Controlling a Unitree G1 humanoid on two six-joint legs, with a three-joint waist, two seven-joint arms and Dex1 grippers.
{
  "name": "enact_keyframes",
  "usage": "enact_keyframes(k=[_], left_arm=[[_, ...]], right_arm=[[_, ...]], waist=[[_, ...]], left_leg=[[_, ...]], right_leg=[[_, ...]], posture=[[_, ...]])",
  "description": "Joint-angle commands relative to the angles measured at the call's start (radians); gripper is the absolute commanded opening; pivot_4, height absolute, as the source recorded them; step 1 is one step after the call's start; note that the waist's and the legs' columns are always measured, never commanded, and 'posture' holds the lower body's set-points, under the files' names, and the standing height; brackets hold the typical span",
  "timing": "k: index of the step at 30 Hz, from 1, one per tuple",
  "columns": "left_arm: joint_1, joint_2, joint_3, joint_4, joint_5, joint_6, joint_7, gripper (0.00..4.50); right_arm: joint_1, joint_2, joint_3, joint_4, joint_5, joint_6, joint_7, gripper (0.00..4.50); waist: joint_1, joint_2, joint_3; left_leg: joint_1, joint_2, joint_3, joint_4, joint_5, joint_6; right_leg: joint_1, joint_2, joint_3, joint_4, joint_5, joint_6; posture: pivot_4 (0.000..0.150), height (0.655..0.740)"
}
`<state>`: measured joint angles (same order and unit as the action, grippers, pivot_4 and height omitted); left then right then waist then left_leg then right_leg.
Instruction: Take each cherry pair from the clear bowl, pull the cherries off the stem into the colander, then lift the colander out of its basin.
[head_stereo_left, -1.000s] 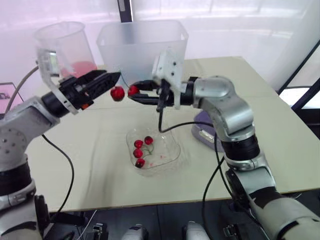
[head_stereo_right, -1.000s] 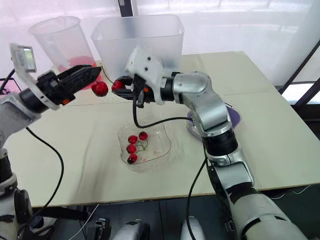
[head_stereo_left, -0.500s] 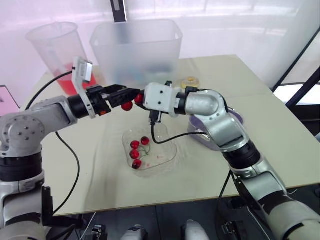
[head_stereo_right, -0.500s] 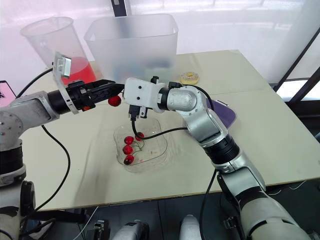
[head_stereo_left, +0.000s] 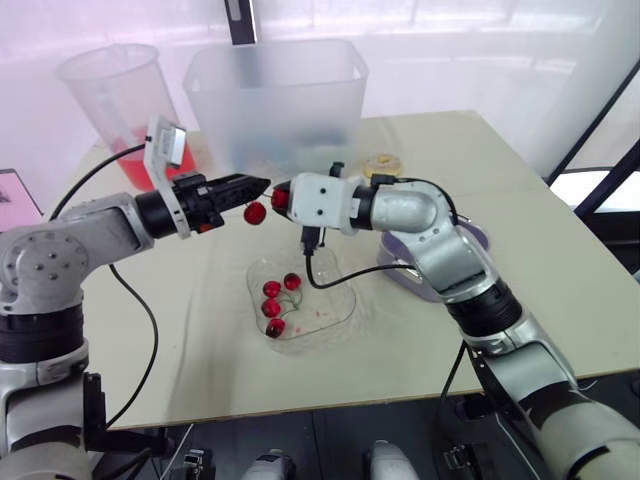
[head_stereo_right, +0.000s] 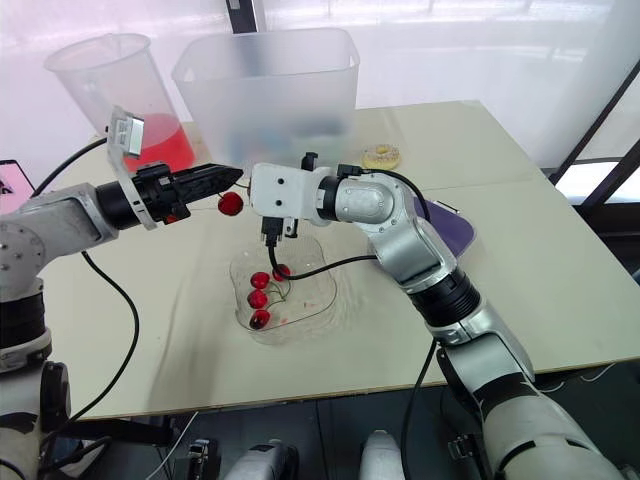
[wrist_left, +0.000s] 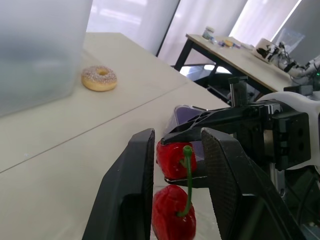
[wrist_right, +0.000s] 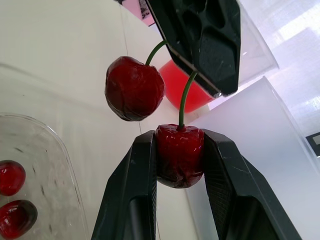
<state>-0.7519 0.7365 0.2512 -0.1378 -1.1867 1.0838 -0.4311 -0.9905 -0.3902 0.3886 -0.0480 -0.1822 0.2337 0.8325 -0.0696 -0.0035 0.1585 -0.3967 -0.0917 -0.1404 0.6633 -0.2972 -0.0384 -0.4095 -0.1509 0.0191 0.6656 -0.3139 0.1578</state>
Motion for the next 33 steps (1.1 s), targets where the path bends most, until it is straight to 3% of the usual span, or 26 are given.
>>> enact_keyframes(k=[1,4,5,6,12,17,19,22,24,27,33], left_arm=[[-0.027,0.012,0.036,-0.021,-0.003,0.0,-0.002,1.56],[-0.025,0.015,0.029,-0.018,-0.003,0.01,-0.002,0.67],[-0.023,0.016,0.026,-0.019,0.0,0.012,-0.005,0.15],[-0.021,0.014,0.024,-0.017,0.003,0.013,-0.004,0.04],[-0.019,0.0,0.027,-0.019,-0.001,0.022,0.006,0.04],[-0.023,0.001,0.02,-0.015,0.016,0.018,-0.009,0.0],[-0.033,0.021,-0.016,-0.023,0.056,0.013,-0.04,0.0],[-0.06,0.042,-0.068,-0.038,0.094,-0.006,-0.147,0.0],[-0.068,0.062,-0.1,-0.047,0.127,-0.032,-0.237,0.0],[-0.087,0.077,-0.149,-0.028,0.199,-0.106,-0.372,0.0],[-0.139,0.085,-0.198,0.002,0.217,-0.094,-0.542,0.0]], right_arm=[[-0.012,0.002,-0.005,-0.015,-0.007,-0.025,0.004,1.2],[-0.009,0.006,-0.005,-0.023,0.004,-0.019,0.017,1.2],[-0.008,0.006,-0.005,-0.025,0.006,-0.018,0.021,1.2],[-0.008,0.005,-0.005,-0.027,0.007,-0.021,0.026,1.2],[-0.001,0.003,-0.022,-0.037,0.029,-0.008,0.052,1.2],[-0.002,-0.007,-0.066,-0.043,0.08,0.018,0.072,3.12],[0.035,-0.033,-0.166,-0.083,0.265,0.162,0.174,4.1],[0.056,-0.129,-0.317,-0.034,0.504,0.337,0.341,4.1],[0.047,-0.147,-0.376,0.016,0.592,0.404,0.358,4.1],[-0.014,-0.151,-0.526,0.166,0.827,0.695,0.387,4.1],[-0.036,-0.191,-0.439,0.249,0.824,0.634,0.54,4.1]], waist=[[0.0,0.0,0.0],[-0.001,0.0,0.0],[-0.001,0.0,0.0],[0.0,0.0,0.0],[0.0,0.0,0.0],[0.0,0.0,0.0],[0.003,0.0,0.0],[0.015,0.0,0.0],[0.019,-0.001,0.0],[0.013,0.0,0.001],[0.002,0.0,0.001]], left_leg=[[0.0,0.0,0.0,0.0,0.0,0.0],[0.0,0.0,0.0,0.0,0.0,0.0],[0.0,0.0,0.0,0.0,0.0,0.0],[0.0,0.0,0.0,0.0,0.0,0.0],[0.0,0.0,0.0,0.0,0.0,0.0],[0.0,0.0,0.0,0.0,0.0,0.0],[0.0,0.0,0.0,0.0,0.0,0.0],[0.0,-0.001,-0.002,0.001,0.0,0.0],[0.0,-0.001,-0.002,0.002,0.0,0.0],[0.001,0.0,0.0,0.0,0.0,0.0],[0.0,0.0,0.0,0.0,0.0,0.0]], right_leg=[[0.0,0.0,0.0,0.0,0.0,0.0],[0.0,0.0,0.0,0.0,0.0,0.0],[0.0,0.0,0.0,0.0,0.0,0.0],[0.0,0.0,0.0,0.0,0.0,0.0],[0.0,0.0,0.0,0.0,0.0,0.0],[0.0,0.0,0.0,0.0,0.0,0.0],[0.0,0.0,0.0,0.0,0.0,0.0],[0.003,-0.001,-0.001,-0.001,0.0,0.0],[0.004,-0.001,-0.001,-0.002,0.0,0.0],[0.003,0.0,-0.001,-0.002,0.0,0.0],[0.002,0.0,-0.001,-0.002,0.0,0.0]], posture=[[0.15,0.74],[0.15,0.74],[0.15,0.74],[0.15,0.74],[0.15,0.74],[0.15,0.74],[0.15,0.74],[0.15,0.74],[0.15,0.74],[0.15,0.74],[0.15,0.74]])
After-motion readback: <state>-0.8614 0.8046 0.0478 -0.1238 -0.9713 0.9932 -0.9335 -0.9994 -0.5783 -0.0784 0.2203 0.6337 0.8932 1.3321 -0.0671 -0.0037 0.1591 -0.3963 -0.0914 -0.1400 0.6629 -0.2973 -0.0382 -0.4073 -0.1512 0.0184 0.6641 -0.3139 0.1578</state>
